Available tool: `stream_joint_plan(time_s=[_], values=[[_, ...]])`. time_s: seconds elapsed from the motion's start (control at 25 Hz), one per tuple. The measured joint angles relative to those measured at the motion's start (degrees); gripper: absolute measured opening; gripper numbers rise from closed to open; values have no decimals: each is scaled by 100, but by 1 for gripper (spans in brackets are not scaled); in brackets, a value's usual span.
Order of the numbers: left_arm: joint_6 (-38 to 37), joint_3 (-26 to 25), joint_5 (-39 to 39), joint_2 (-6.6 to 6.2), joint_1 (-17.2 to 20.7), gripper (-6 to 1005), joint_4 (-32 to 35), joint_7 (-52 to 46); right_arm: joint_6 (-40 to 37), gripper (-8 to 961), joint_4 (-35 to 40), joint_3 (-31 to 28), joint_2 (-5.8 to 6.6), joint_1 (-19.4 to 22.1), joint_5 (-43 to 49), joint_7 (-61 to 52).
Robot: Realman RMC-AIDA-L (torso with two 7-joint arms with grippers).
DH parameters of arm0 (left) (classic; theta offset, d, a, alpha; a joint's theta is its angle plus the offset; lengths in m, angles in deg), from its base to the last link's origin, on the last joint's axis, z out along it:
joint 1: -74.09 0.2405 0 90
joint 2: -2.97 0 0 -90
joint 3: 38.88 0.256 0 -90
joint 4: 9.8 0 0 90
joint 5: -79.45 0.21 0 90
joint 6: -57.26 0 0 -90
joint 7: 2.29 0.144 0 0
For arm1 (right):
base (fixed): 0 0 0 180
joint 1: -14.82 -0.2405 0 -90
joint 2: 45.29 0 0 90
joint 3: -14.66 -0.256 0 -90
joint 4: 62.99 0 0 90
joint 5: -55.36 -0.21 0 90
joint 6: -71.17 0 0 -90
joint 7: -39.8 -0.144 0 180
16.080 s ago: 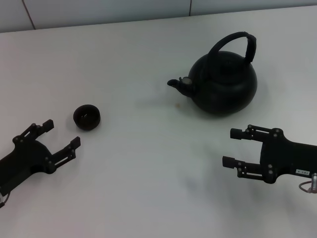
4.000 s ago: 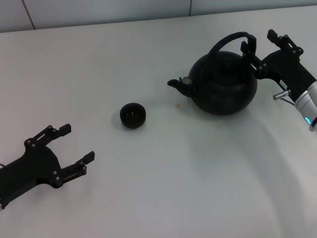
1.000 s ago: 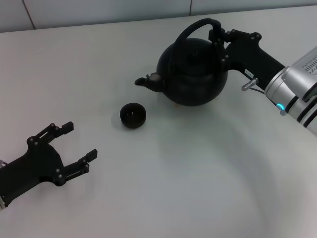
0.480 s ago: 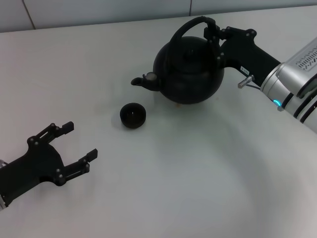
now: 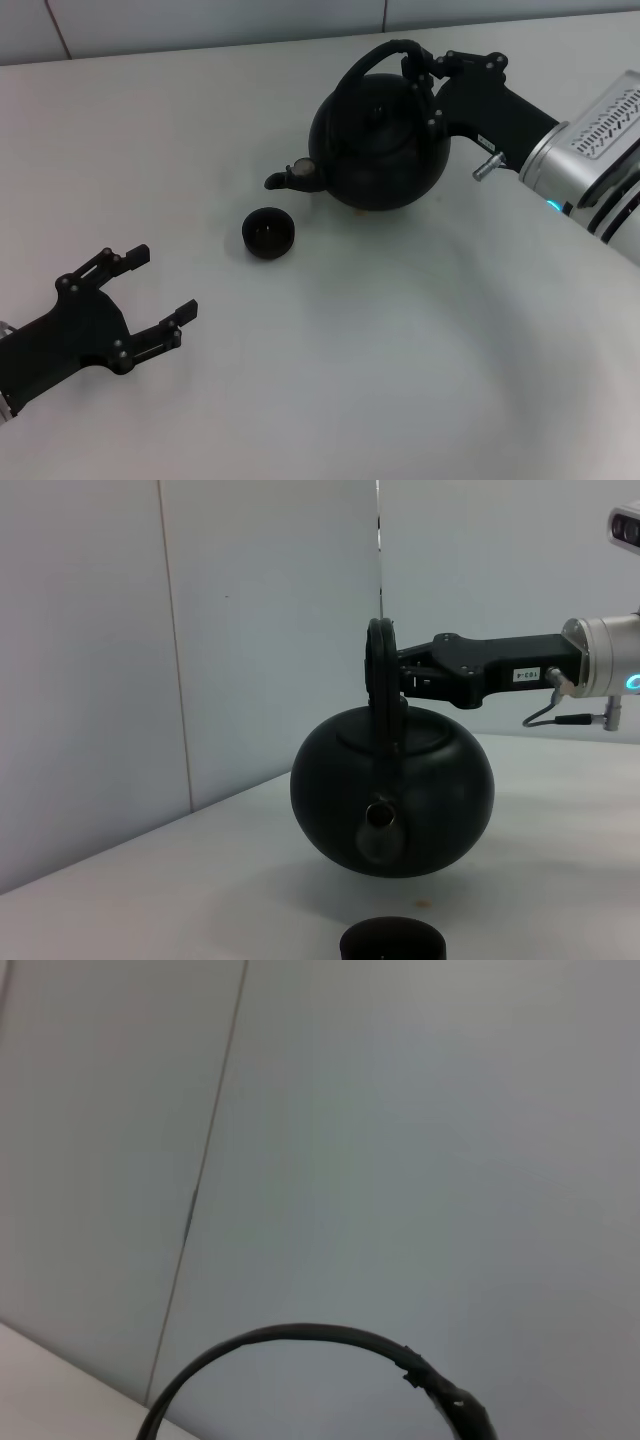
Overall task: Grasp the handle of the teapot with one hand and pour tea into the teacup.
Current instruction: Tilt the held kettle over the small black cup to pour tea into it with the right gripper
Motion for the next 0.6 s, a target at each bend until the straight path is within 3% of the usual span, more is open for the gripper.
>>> stream_joint_plan(time_s=[0.6], values=[[34, -35, 0, 0, -29, 859, 1, 0, 0, 77, -1, 3, 5, -108, 0, 667]])
